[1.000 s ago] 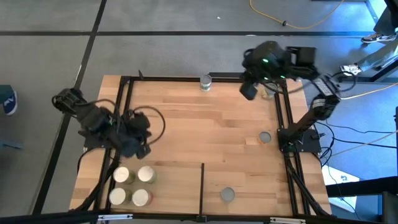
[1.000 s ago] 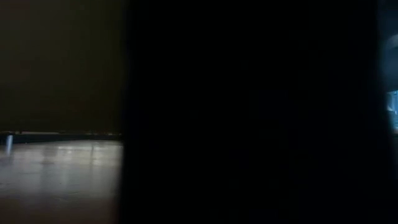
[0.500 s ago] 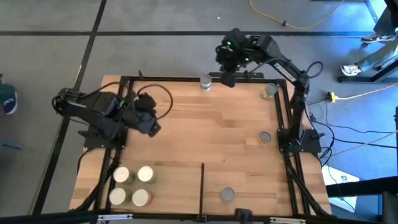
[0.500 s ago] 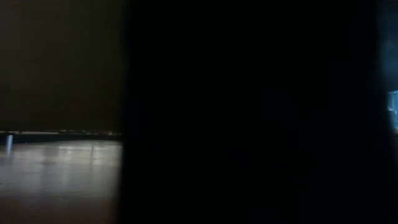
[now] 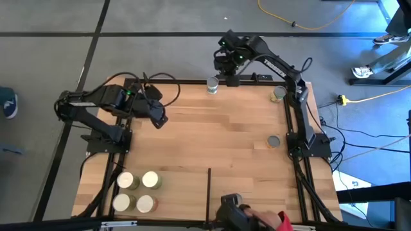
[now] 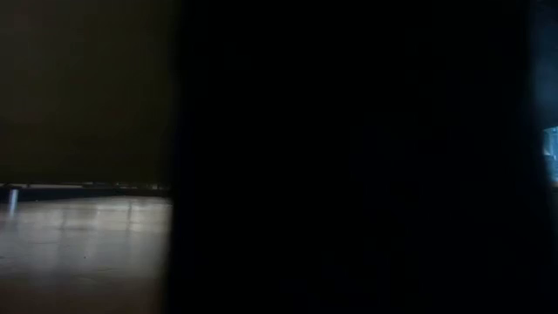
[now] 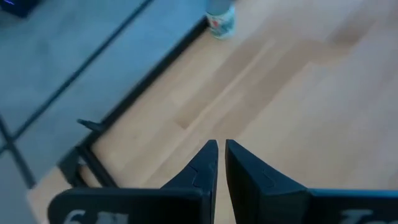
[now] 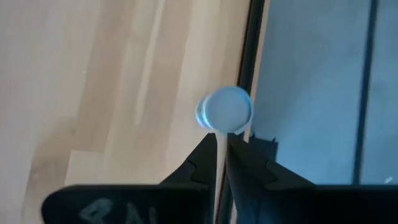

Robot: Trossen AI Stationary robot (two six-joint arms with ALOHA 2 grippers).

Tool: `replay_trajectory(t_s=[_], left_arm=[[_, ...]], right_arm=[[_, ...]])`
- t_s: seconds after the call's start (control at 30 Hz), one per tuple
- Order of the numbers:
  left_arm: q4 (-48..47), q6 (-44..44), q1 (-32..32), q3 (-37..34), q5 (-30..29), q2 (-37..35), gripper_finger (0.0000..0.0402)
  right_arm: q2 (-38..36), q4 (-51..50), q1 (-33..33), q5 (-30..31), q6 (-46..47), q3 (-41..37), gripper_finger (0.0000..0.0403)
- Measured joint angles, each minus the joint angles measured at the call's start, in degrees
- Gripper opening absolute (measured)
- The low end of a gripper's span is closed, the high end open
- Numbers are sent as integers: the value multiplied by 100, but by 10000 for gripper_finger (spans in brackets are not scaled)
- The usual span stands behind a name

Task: Pick and place cans onto a shelf
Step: Put the canned mix vegetable on the shelf

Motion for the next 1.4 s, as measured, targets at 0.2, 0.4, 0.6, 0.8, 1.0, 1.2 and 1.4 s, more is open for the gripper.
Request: replay_trajectory(t_s=[0.2, 0.4, 0.6, 0.8, 1.0, 1.2, 1.4], left_arm=[[2, 988, 397, 0, -333, 0, 23], [2, 1594, 1058, 0, -236, 0, 2], [211, 2207, 1654, 0, -101, 27, 3], [429, 2570, 2154, 2, -2, 207, 14], [439, 2744, 2593, 2, 128, 440, 28], [451, 2698, 2822, 2, 124, 527, 29], [608, 2696, 2848, 2, 113, 522, 29]], right_arm=[[330, -120, -71, 82, 73, -2, 39], [450, -83, -66, 91, 64, -2, 7], [570, 41, -66, 94, 184, -2, 22], [713, 64, -89, 96, 76, -2, 43], [870, 86, -197, -12, -262, -2, 52], [1160, 89, -398, -191, -498, -2, 53], [1383, 114, -583, -510, -901, -2, 53]])
